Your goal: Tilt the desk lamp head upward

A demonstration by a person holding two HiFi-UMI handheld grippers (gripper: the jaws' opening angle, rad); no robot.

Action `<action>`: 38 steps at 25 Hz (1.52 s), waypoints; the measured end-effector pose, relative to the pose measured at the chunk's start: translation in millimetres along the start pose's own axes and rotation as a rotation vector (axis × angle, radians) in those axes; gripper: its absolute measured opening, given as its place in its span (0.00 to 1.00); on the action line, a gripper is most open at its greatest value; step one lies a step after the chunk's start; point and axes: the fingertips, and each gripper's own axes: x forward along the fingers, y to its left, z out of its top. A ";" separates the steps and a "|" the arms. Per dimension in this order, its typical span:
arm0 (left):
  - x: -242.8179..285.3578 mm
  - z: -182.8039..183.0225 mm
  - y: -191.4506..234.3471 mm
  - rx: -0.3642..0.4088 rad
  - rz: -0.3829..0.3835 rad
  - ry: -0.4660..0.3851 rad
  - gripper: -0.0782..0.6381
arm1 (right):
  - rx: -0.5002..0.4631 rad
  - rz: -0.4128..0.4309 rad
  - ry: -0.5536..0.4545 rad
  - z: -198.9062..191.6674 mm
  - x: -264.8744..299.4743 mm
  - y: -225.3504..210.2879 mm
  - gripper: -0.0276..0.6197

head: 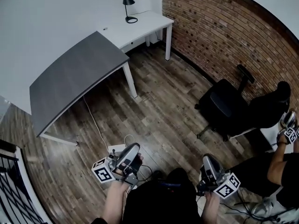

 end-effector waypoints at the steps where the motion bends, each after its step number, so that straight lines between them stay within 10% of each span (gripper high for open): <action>1: 2.7 1.8 8.1 -0.001 0.014 -0.016 0.13 | 0.005 0.008 0.013 2.5 9.0 -9.7 0.07; 14: 147.1 49.2 66.1 0.181 0.158 -0.059 0.13 | 0.009 0.199 0.089 118.7 140.3 -127.7 0.07; 27: 213.3 65.9 122.2 0.151 0.224 -0.049 0.13 | 0.096 0.195 0.122 145.9 183.9 -191.7 0.07; 38: 263.6 168.2 218.8 0.090 0.149 -0.076 0.13 | 0.059 0.145 0.158 161.8 310.7 -231.8 0.07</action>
